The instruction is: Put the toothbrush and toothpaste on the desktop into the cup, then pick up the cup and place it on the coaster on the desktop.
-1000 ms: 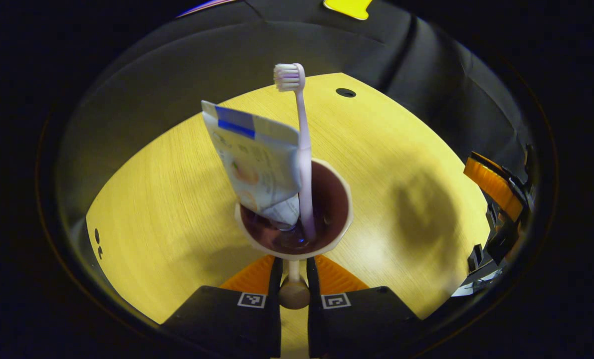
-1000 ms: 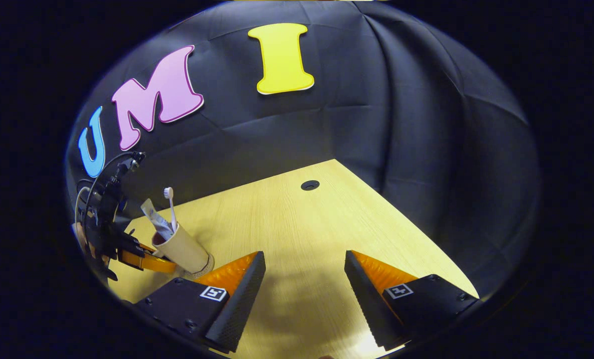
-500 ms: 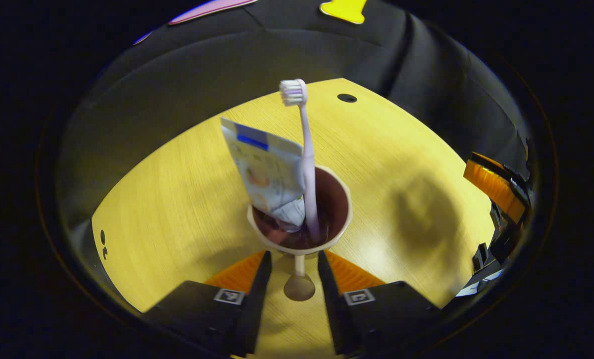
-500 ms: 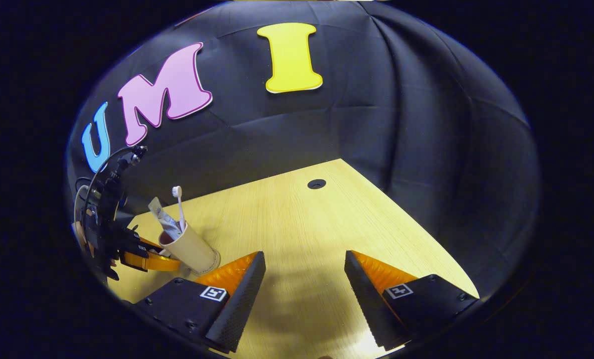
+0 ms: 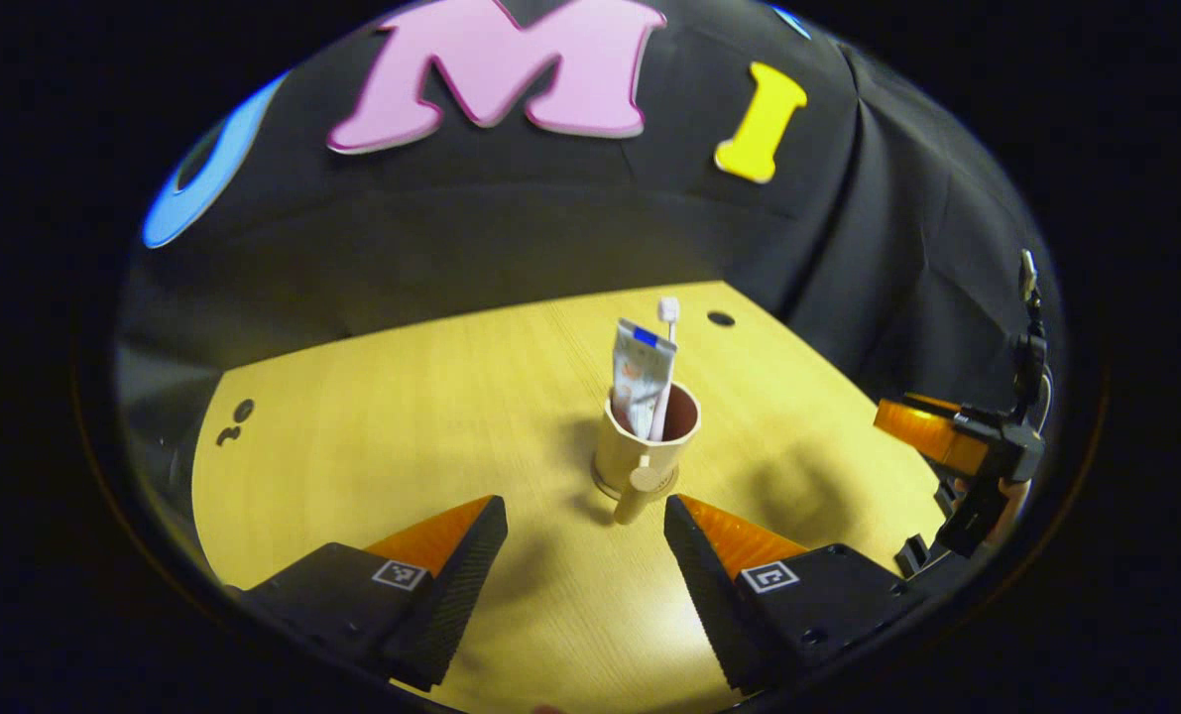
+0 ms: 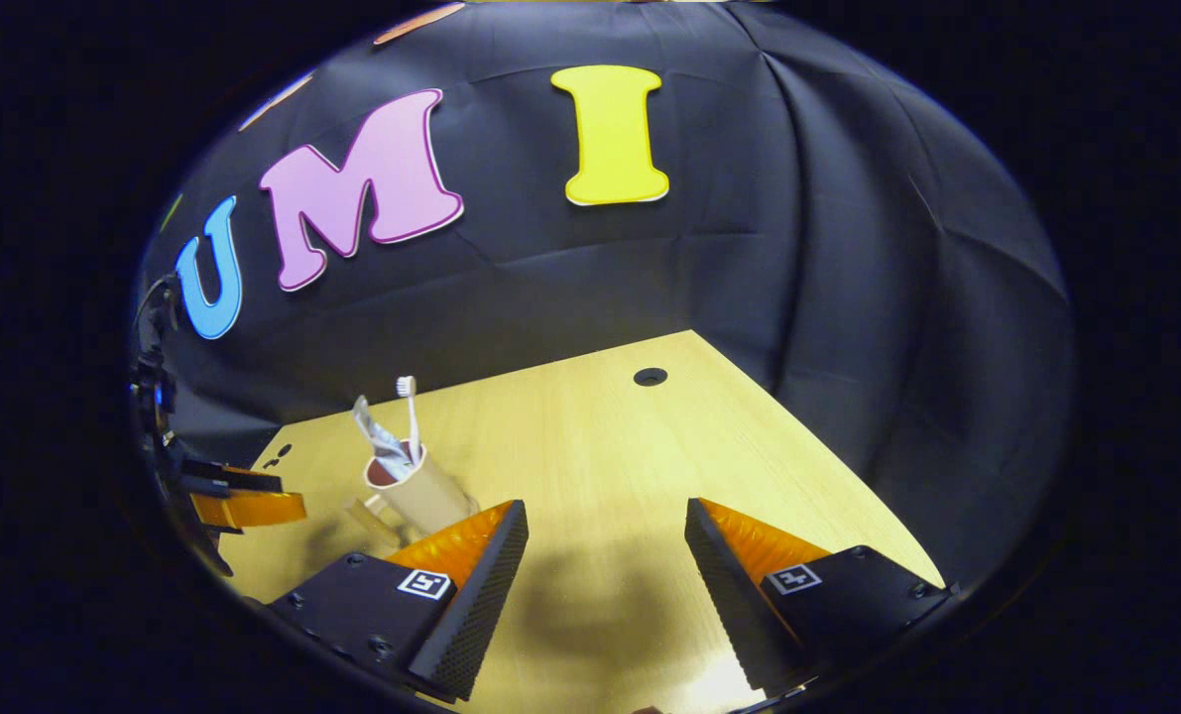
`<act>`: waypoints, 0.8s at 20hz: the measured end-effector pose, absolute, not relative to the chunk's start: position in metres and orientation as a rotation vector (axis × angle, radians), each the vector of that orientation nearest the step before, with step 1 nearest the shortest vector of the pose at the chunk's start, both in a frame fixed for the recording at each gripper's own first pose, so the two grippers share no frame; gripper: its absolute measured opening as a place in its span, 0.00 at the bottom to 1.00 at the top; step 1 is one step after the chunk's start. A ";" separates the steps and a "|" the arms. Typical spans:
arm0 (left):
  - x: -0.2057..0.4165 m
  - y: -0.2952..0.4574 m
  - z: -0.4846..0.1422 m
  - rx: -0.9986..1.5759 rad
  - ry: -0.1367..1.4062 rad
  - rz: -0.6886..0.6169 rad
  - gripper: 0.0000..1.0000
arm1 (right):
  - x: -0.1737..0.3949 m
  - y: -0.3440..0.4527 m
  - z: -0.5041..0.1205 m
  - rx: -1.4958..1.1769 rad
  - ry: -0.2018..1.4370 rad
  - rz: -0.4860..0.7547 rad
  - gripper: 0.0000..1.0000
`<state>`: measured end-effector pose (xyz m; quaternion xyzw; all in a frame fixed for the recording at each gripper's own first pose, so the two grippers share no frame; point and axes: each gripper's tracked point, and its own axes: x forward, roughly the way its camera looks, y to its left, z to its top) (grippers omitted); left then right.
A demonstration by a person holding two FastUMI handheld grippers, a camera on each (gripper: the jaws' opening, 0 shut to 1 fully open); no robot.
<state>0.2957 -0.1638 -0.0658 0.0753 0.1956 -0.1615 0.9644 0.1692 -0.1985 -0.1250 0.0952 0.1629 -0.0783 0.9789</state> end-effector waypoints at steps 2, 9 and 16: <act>0.270 -0.142 -0.045 0.111 0.304 -0.289 0.99 | 0.157 -0.181 -0.111 0.178 0.319 -0.155 0.98; 0.159 -0.065 0.004 -0.037 -0.001 -0.086 0.98 | 0.109 -0.106 -0.057 0.131 0.245 -0.095 0.98; 0.081 -0.012 0.009 -0.004 -0.090 -0.058 0.98 | 0.041 -0.024 -0.034 0.067 0.168 0.006 0.98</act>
